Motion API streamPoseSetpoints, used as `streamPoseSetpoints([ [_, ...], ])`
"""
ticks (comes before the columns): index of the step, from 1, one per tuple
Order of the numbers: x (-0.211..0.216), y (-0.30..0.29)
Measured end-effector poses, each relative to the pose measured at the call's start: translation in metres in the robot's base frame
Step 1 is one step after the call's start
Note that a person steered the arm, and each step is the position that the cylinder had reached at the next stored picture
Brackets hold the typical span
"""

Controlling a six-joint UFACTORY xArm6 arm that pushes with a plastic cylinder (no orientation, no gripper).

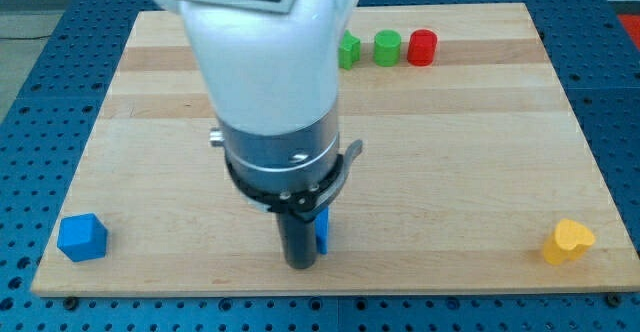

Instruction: Place the blue triangle below the green star

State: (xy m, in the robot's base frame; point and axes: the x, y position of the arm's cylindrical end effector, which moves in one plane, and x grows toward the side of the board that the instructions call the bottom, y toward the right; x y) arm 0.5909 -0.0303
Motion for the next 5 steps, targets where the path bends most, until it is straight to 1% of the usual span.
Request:
streamPoseSetpoints([
  [5, -0.053, 0.031],
])
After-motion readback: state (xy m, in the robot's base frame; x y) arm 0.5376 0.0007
